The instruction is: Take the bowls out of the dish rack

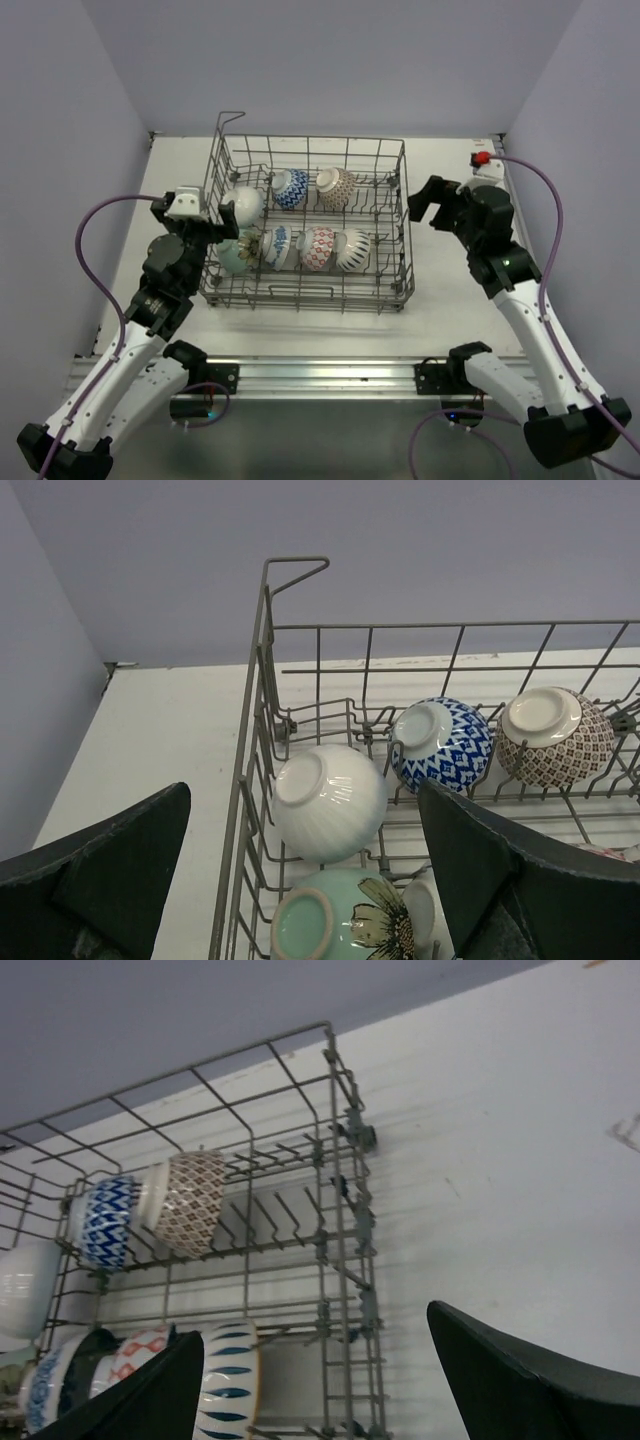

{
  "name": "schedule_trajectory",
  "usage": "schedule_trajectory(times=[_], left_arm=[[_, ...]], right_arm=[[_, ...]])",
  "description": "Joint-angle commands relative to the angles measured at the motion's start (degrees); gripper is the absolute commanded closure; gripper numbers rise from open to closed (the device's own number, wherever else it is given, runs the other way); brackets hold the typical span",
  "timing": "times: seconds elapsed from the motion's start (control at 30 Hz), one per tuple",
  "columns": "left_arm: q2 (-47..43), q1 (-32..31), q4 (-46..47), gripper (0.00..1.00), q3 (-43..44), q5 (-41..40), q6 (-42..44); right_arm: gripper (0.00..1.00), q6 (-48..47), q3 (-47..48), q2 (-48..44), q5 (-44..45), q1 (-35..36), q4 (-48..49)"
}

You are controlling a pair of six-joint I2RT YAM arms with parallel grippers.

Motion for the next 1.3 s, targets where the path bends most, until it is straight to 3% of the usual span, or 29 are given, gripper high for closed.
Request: schedule_trajectory(times=[0.0,0.4,0.63,1.27], left_arm=[[-0.1,-0.3,1.3,0.00,2.2,0.7,-0.3],[1.6,-0.5,0.7,0.00,2.4,2.9,-0.5],[2.0,-0.8,0.6,0.00,2.6,3.8,-0.5],[1.8,-0.9,0.5,0.00,2.5,3.4,-0.7]], right_arm=[[0.01,1.6,7.7,6.7,-12.1,0.4,4.7],[0.01,4.8,27.5,38.0,-18.5,4.7,0.3],[0.01,5.3,35.8,50.5,-17.6,7.3,-2.3],[0.01,11.9,40.7,61.2,-17.1,9.1,3.6]])
